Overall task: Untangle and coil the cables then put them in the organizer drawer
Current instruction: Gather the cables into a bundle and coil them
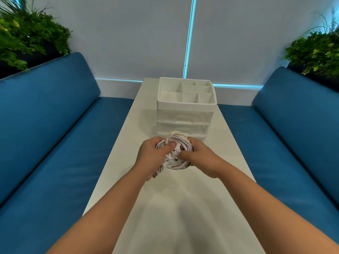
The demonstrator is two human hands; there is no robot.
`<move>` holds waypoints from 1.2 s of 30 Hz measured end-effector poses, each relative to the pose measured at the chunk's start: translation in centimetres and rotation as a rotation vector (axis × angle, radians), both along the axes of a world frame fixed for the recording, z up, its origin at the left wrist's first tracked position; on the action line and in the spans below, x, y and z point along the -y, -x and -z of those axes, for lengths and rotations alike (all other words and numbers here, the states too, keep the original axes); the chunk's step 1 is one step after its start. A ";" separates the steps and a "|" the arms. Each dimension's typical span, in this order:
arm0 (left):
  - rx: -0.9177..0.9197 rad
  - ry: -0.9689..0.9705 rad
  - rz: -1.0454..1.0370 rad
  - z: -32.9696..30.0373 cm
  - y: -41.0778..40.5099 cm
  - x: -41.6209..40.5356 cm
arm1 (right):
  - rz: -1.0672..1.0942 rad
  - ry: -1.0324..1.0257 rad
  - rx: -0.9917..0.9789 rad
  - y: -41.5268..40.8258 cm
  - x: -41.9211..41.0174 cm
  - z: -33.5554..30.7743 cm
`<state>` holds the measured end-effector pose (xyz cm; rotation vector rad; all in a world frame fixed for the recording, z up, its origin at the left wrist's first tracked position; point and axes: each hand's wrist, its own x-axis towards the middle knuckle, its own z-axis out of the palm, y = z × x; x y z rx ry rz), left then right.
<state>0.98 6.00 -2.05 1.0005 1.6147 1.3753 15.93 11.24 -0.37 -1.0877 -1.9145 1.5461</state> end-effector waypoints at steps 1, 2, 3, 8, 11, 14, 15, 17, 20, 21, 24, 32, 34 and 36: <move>0.001 0.005 0.003 0.0 0.0 0.1 | -0.035 0.034 -0.010 -0.2 0.0 -0.2; 0.001 0.007 0.003 0.1 0.0 0.1 | -0.052 0.038 -0.001 -0.3 -0.1 -0.2; -0.005 0.009 -0.001 0.1 0.0 0.2 | -0.048 0.024 0.018 -0.4 -0.2 -0.2; -0.087 -0.004 -0.078 0.5 -0.5 0.3 | 0.063 -0.148 0.110 0.2 0.0 0.1; -0.128 -0.031 -0.094 0.3 -0.7 0.4 | 0.103 -0.230 0.120 0.4 0.4 -0.2; -0.132 -0.052 -0.097 -0.1 -0.7 0.6 | 0.089 -0.242 0.100 0.5 0.6 -0.5; -0.133 -0.058 -0.096 -0.2 -0.7 0.6 | 0.076 -0.214 0.082 0.5 0.7 -0.6; -0.162 -0.068 -0.099 -0.2 -0.8 0.7 | 0.082 -0.197 0.083 0.6 0.7 -0.8; -0.211 -0.095 -0.117 -0.4 -1.0 0.8 | 0.163 -0.252 0.127 0.8 0.7 -1.0; -0.224 -0.111 -0.121 -0.4 -1.1 0.8 | 0.193 -0.275 0.145 1.0 0.7 -1.0; -0.344 -0.163 -0.155 -0.3 -1.5 0.9 | 0.286 -0.378 0.202 1.5 0.7 -0.6; -0.514 -0.096 -0.130 -1.1 -1.8 0.2 | 0.462 -0.463 0.194 1.5 0.3 -0.3; -0.341 -0.078 -0.069 -1.3 -1.9 0.2 | 0.489 -0.456 0.150 1.5 0.4 -0.4; -0.155 -0.045 0.005 -1.3 -1.8 0.3 | 0.515 -0.450 0.115 1.4 0.4 -0.3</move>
